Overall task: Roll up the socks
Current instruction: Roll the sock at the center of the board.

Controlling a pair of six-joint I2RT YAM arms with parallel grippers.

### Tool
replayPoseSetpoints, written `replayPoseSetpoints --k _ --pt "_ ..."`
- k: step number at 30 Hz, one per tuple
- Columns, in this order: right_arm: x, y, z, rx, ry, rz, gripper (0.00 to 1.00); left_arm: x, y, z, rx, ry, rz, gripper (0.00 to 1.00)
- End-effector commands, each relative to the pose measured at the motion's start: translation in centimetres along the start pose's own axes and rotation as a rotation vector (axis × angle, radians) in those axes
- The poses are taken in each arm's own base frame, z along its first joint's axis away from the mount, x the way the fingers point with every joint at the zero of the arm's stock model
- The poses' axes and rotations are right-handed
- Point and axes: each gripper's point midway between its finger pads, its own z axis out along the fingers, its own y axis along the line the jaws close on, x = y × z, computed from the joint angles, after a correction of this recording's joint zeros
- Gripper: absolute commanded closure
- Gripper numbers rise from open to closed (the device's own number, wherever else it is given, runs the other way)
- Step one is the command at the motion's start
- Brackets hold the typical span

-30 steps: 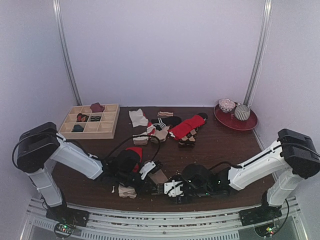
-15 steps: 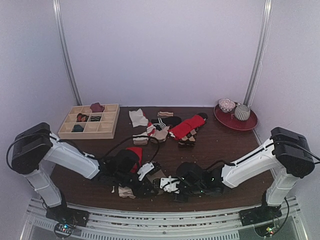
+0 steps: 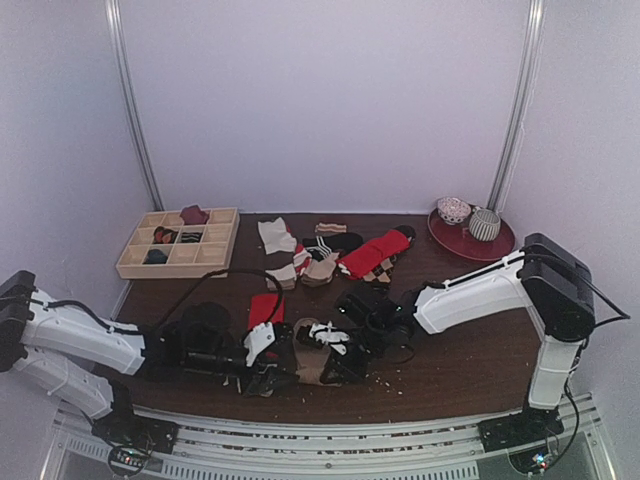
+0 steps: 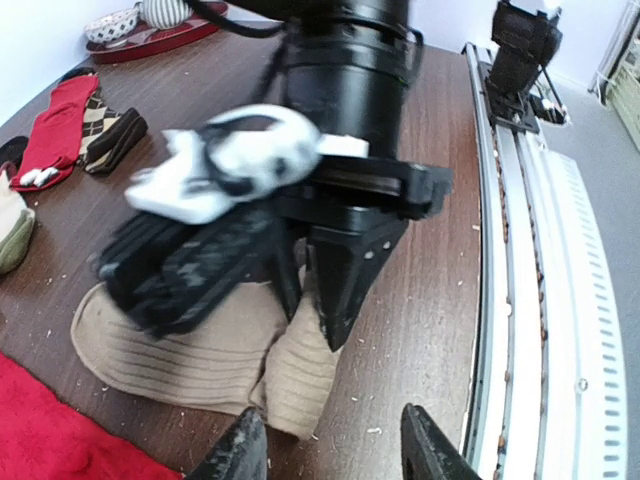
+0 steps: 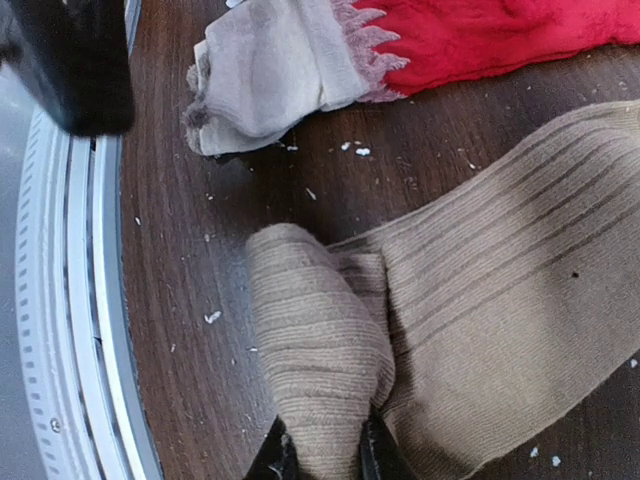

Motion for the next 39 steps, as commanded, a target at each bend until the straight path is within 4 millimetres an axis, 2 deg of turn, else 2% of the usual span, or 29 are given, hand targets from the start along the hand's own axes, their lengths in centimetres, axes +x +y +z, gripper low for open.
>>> replayPoseSetpoints --k 1,4,9,16,19,22,24,26,28,30,32,34,39 --pt "6.2 1.6 1.0 -0.128 0.28 0.198 0.85 -1.6 0.2 1.2 -0.003 -0.103 0.114 0.55" --pt "6.0 1.8 1.2 -0.168 0.303 0.228 0.85 -0.5 0.6 2.7 -0.021 -0.074 0.113 0.54" --pt "7.0 2.6 1.7 -0.25 0.348 0.261 0.84 0.7 0.9 4.4 -0.043 -0.053 0.124 0.54" --pt "7.3 2.2 2.0 -0.261 0.356 0.27 0.84 2.9 0.4 6.1 -0.001 0.032 0.114 0.57" --pt "7.1 1.9 1.9 -0.257 0.346 0.27 0.82 4.4 0.5 6.8 0.003 0.1 0.087 0.69" --pt "6.7 1.7 1.6 -0.257 0.33 0.264 0.8 5.7 0.6 7.1 -0.003 0.149 0.05 0.88" --pt "6.2 1.5 1.4 -0.25 0.308 0.255 0.75 7.0 0.7 7.1 -0.007 0.183 0.014 0.99" --pt "5.6 1.1 1.0 -0.225 0.281 0.245 0.72 7.9 0.7 6.9 -0.019 0.209 -0.024 1.0" --pt "4.1 0.8 0.2 -0.2 0.212 0.215 0.7 8.7 0.8 6.7 -0.027 0.23 -0.06 1.0" --pt "1.6 0.1 -1.1 -0.128 0.085 0.168 0.67 9.3 0.7 6.5 -0.032 0.247 -0.106 1.0" --pt "-1.2 -0.6 -3.5 -0.028 -0.1 0.101 0.55 9.8 0.7 6.5 -0.034 0.27 -0.151 1.0" --pt "-3.3 -0.4 -6.6 0.083 -0.286 -0.006 0.49 10.7 0.7 6.5 -0.031 0.307 -0.202 1.0" --pt "-2.4 1.7 -9.0 0.355 -0.458 -0.338 0.36 12.0 0.0 6.8 0.06 0.385 -0.359 1.0"
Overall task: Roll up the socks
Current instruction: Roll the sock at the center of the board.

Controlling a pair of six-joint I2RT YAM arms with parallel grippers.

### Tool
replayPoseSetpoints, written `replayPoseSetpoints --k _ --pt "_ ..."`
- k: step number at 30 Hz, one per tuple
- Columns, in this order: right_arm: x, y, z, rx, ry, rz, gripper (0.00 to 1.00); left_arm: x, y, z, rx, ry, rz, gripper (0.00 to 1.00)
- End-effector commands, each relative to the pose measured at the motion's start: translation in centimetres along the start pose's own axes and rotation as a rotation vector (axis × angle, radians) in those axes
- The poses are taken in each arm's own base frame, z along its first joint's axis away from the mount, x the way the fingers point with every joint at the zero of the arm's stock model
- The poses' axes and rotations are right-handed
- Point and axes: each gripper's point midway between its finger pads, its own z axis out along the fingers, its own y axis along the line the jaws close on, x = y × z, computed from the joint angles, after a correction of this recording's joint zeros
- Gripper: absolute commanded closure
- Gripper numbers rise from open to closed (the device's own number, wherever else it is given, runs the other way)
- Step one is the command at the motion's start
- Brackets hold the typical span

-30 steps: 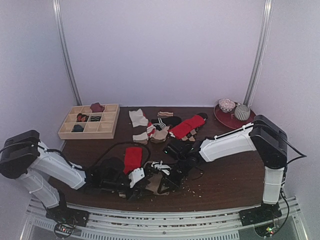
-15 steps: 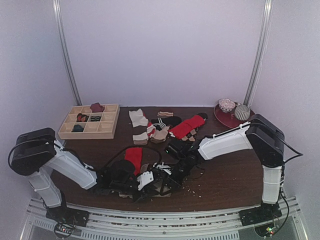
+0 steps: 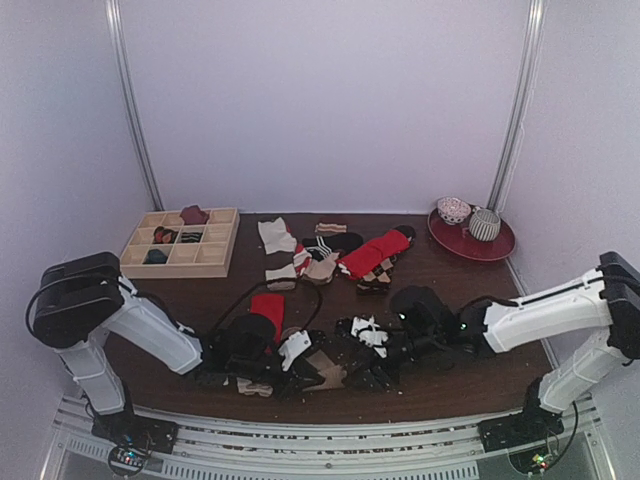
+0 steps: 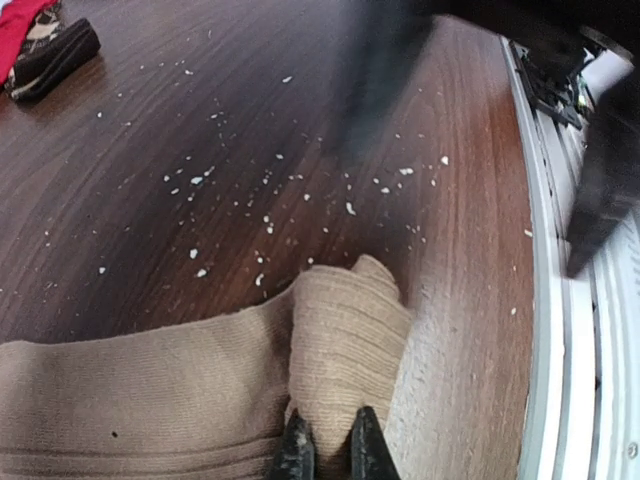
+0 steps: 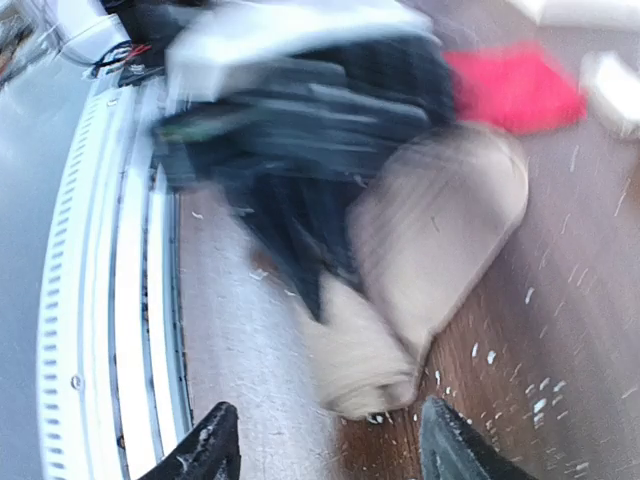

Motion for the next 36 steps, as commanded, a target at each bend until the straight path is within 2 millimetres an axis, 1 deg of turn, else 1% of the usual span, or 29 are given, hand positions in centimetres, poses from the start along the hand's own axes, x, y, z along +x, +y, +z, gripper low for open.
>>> replayPoseSetpoints --k 1,4,8,11,14,20,22,25,27,29,32,34,35,36 --pt "-3.1 -0.4 -1.4 0.275 -0.212 -0.307 0.35 7.9 0.6 -0.1 0.039 0.289 -0.246 1.0" --pt "-2.2 -0.2 -0.4 0.322 -0.164 -0.408 0.33 8.1 0.5 -0.3 0.083 0.298 -0.306 1.0" --pt "-0.8 -1.0 1.4 0.352 -0.071 -0.463 0.31 8.5 0.8 -0.3 0.071 0.323 -0.316 1.0" --pt "-0.7 -1.4 2.5 0.359 -0.04 -0.489 0.32 8.7 0.8 -0.2 0.075 0.334 -0.315 1.0" --pt "-0.4 -1.2 3.6 0.33 -0.01 -0.499 0.35 8.7 0.8 -0.2 0.077 0.337 -0.312 1.0" --pt "1.8 -1.2 5.1 0.288 0.065 -0.479 0.44 9.2 0.7 -0.4 0.078 0.347 -0.306 1.0" --pt "2.9 -1.3 5.5 0.279 0.107 -0.465 0.47 9.2 0.6 -0.5 0.082 0.349 -0.301 1.0" --pt "4.1 -1.4 5.8 0.273 0.14 -0.443 0.49 9.1 0.7 -0.7 0.081 0.345 -0.296 1.0" --pt "4.5 -1.4 5.8 0.272 0.142 -0.432 0.52 8.9 0.6 -0.7 0.085 0.34 -0.291 1.0" --pt "4.5 -1.3 5.8 0.27 0.135 -0.423 0.59 8.6 0.5 -0.7 0.093 0.334 -0.286 1.0" --pt "4.2 -1.1 5.9 0.257 0.132 -0.414 0.73 8.2 0.7 -0.6 0.088 0.326 -0.276 1.0" --pt "4.5 -0.9 6.2 0.239 0.149 -0.41 0.8 7.5 0.9 -0.7 0.076 0.31 -0.254 0.8" --pt "4.7 -0.8 6.3 0.226 0.161 -0.406 0.82 6.6 1.0 -0.8 0.066 0.293 -0.237 0.74" --pt "4.8 -0.6 6.4 0.21 0.172 -0.406 0.82 5.8 1.2 -1.0 0.051 0.281 -0.219 0.71"
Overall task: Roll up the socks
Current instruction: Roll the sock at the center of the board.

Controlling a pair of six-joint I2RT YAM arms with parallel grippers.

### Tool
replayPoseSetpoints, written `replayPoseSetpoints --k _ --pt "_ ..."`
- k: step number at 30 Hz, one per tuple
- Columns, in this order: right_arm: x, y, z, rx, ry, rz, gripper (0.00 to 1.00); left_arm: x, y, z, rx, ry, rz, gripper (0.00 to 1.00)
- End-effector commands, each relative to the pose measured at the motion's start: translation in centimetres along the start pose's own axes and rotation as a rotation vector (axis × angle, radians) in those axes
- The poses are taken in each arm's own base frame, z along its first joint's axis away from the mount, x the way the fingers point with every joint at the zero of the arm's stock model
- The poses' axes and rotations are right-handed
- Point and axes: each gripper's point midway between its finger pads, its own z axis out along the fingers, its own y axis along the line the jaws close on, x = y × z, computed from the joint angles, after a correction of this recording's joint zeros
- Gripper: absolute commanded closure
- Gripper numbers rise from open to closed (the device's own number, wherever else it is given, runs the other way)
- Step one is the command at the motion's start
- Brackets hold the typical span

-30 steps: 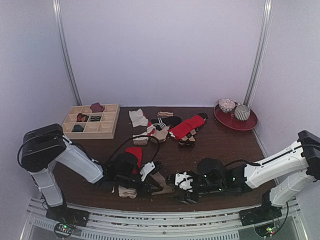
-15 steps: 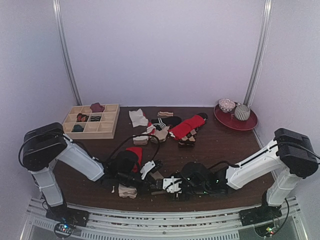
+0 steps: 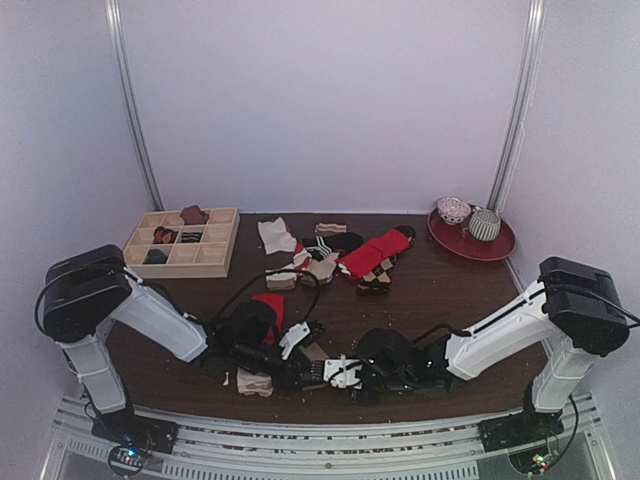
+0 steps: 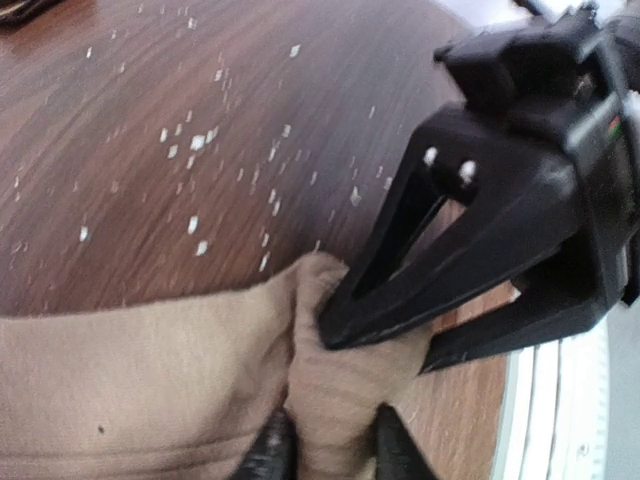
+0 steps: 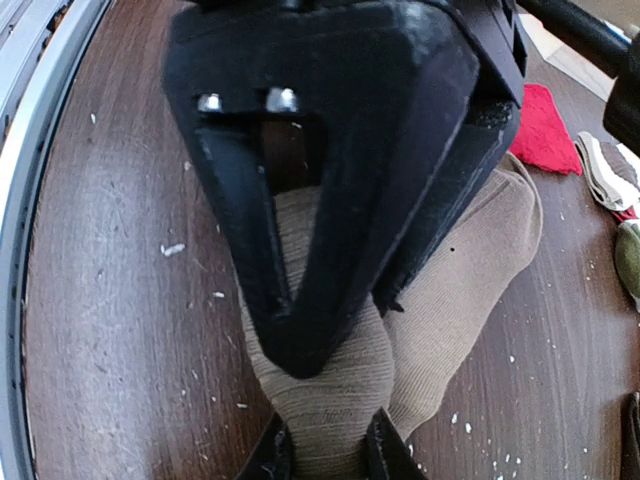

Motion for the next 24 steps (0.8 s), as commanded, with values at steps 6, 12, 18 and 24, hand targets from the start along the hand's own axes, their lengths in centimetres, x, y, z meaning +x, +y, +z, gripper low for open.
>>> replayPoseSetpoints --k 6,12,18,24 --pt "2.3 2.2 -0.1 -0.127 0.168 -0.012 0.83 0.8 2.8 -4.4 -0.258 0.14 0.003 0.62" --pt "2.4 1.5 -1.0 -0.095 0.198 0.016 0.83 0.2 4.6 -7.3 -0.378 0.111 -0.052 0.61" --pt "2.7 1.9 -1.4 -0.088 0.191 0.033 0.83 -1.6 6.0 -6.3 -0.413 0.105 -0.056 0.68" --pt "2.7 2.6 -1.3 -0.093 0.197 0.019 0.84 -3.2 6.2 -3.4 -0.346 0.101 -0.03 0.75"
